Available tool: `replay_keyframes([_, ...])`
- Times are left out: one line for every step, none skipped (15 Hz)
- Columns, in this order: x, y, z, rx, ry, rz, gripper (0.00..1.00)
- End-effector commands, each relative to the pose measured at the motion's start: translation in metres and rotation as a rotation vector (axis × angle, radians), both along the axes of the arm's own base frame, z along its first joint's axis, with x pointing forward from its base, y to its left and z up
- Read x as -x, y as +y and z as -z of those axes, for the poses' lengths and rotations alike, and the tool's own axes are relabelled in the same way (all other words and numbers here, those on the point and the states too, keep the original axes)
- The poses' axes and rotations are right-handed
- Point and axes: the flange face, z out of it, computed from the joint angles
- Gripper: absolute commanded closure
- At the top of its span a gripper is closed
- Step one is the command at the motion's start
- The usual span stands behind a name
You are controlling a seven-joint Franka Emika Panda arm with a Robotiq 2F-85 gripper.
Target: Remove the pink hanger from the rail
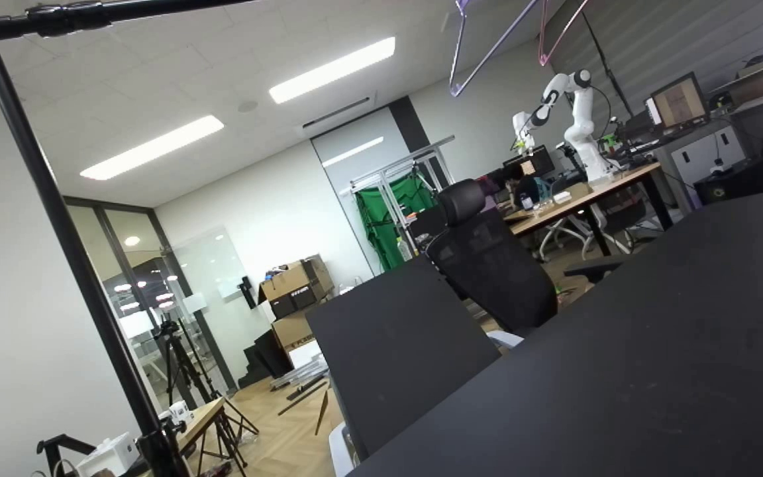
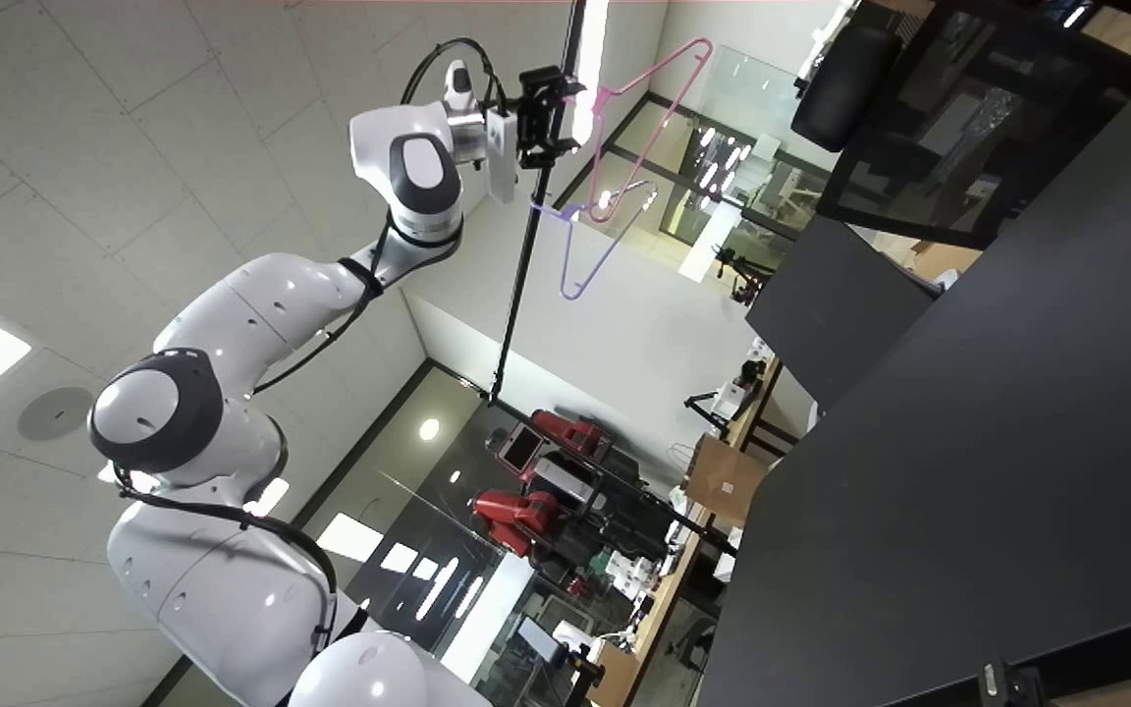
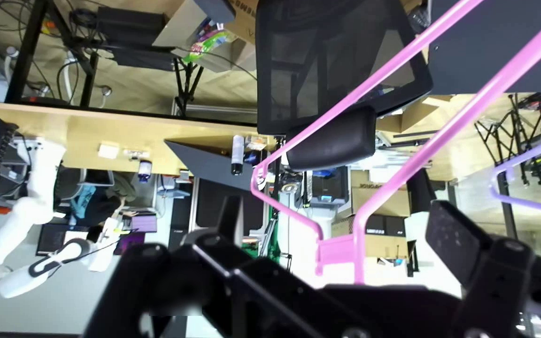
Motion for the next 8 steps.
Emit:
replay_keyframes([-0.027, -0.016, -0.016, 0.015, -0.096, 0.066, 0.0])
replay_keyframes([-0.033, -0.011, -0.014, 0.032, -0.123, 0.067, 0.25])
replay_keyframes([-0.038, -0.009, -0.014, 0.047, -0.138, 0.071, 0.25])
replay_keyframes([-0.042, -0.007, -0.011, 0.054, -0.146, 0.072, 0.32])
replay_keyframes([-0.047, -0.001, -0.007, 0.056, -0.143, 0.068, 0.4])
replay_keyframes([-0.051, 0.002, -0.003, 0.054, -0.138, 0.064, 0.47])
replay_keyframes([-0.055, 0.006, 0.001, 0.05, -0.13, 0.061, 0.55])
replay_keyframes([-0.058, 0.01, 0.005, 0.048, -0.122, 0.057, 0.62])
